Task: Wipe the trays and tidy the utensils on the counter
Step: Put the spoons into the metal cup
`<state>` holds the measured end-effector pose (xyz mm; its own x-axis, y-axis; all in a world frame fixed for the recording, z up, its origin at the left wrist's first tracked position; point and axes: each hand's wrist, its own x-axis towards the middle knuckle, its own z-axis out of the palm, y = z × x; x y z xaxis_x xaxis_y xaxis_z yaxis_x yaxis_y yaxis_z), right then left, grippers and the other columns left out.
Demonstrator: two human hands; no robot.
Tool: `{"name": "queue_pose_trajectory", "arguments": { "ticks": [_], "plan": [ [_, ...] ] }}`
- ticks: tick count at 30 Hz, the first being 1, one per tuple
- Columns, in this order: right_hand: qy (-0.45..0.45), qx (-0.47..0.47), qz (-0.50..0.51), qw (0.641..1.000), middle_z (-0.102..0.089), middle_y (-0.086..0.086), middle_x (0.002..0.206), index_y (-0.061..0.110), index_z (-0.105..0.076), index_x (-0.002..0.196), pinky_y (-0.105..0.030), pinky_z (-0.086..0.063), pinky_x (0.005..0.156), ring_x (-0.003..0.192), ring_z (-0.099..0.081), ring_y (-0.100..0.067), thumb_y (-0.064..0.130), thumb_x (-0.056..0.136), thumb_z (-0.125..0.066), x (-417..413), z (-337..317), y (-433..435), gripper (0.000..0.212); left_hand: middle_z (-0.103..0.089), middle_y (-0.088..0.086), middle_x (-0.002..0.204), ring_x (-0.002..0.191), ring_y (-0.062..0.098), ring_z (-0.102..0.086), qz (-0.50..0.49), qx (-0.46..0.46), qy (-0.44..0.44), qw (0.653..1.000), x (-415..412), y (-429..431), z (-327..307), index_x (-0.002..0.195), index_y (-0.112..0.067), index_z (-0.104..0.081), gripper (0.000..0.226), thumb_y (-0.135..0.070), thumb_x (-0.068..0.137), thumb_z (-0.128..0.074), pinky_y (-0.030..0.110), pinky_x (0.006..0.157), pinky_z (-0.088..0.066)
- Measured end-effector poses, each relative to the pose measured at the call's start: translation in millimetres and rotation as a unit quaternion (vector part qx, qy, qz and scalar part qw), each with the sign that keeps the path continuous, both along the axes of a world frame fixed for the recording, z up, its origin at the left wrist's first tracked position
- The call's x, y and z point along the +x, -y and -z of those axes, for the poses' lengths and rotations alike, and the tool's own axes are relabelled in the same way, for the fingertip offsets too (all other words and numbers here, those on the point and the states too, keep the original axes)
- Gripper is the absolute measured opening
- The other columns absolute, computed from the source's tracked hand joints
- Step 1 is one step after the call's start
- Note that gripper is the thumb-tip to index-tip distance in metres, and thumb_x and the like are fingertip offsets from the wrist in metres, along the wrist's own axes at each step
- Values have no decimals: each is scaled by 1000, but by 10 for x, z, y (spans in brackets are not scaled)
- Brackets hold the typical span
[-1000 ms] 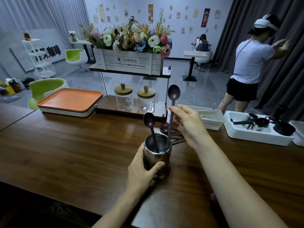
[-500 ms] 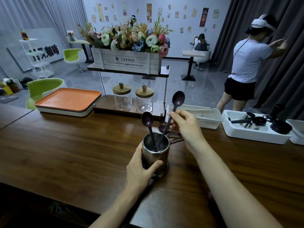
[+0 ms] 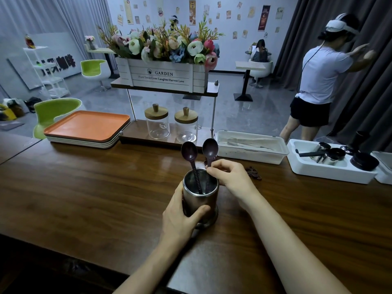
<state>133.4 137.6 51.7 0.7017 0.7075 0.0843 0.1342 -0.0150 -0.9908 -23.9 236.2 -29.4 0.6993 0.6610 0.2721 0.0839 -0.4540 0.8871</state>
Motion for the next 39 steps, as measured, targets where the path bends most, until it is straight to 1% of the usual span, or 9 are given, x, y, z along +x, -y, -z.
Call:
{"name": "queue_pose_trajectory", "arguments": {
  "ticks": [4,9,12,15,19,22,26,31,39],
  "plan": [
    [-6,-1,2,1000,-74,0,86,18,-77,89,-40,-56,84,84,-70,-16,15,89,-75,10,20,-13,4,-58,-31,137,129,-9,-51,1,-6,-1,1000,2,-3,8,143,-59,-37,82,-68,70,-74,25,103,-46],
    [-11,0,6,1000,-75,-3,95,22,-75,94,-43,-56,86,91,-71,-25,22,84,-78,46,83,-51,10,-58,-27,140,132,-6,-51,-5,-8,-7,1000,0,-9,14,149,-47,-39,89,-73,70,-71,32,106,-48],
    [-37,17,-12,999,-75,-2,93,13,-76,97,-30,-57,76,88,-70,-17,17,92,-71,50,75,-42,8,-58,-29,138,130,-7,-51,-8,-11,-5,1000,0,-4,2,149,-46,-40,88,-72,71,-72,32,105,-48],
    [8,1,-12,1000,-76,-3,96,16,-78,98,-27,-59,77,90,-72,-16,27,98,-63,64,85,-27,19,-58,-30,138,130,-9,-51,-7,-10,-6,1000,-1,2,-14,148,-50,-38,86,-70,71,-72,27,104,-46],
    [23,-43,40,998,-74,-1,83,18,-78,95,-24,-54,67,77,-67,-14,21,100,-60,221,228,-18,19,-57,-32,137,129,-10,-51,-7,-10,-6,1000,-6,2,-23,146,-57,-36,83,-66,72,-73,23,102,-45],
    [137,-177,98,970,-75,14,86,32,-76,94,-33,-55,79,87,-69,-5,30,95,-63,409,409,19,13,-57,-31,137,130,-9,-51,-6,-13,-7,1000,-3,1,-20,144,-58,-36,82,-65,72,-74,24,103,-46],
    [281,-277,122,911,-66,15,111,34,-73,108,-27,-41,78,91,-60,-7,32,92,-66,496,534,90,18,-58,-27,139,131,-6,-51,-10,-24,-7,1000,11,-3,5,149,-48,-40,87,-66,71,-74,33,107,-47],
    [313,-324,95,888,-65,11,113,36,-71,116,-35,-49,88,107,-61,-18,29,93,-63,596,685,64,25,-57,-29,139,131,-8,-50,-11,-26,-9,1000,10,10,-14,147,-51,-39,86,-66,71,-74,29,106,-46],
    [363,-361,72,856,-54,11,94,32,-72,97,-34,-41,76,102,-51,-20,33,95,-62,685,711,17,10,-58,-27,140,132,-6,-50,-12,-27,-18,999,13,11,-18,151,-44,-39,92,-70,70,-73,33,108,-47]
  ]
}}
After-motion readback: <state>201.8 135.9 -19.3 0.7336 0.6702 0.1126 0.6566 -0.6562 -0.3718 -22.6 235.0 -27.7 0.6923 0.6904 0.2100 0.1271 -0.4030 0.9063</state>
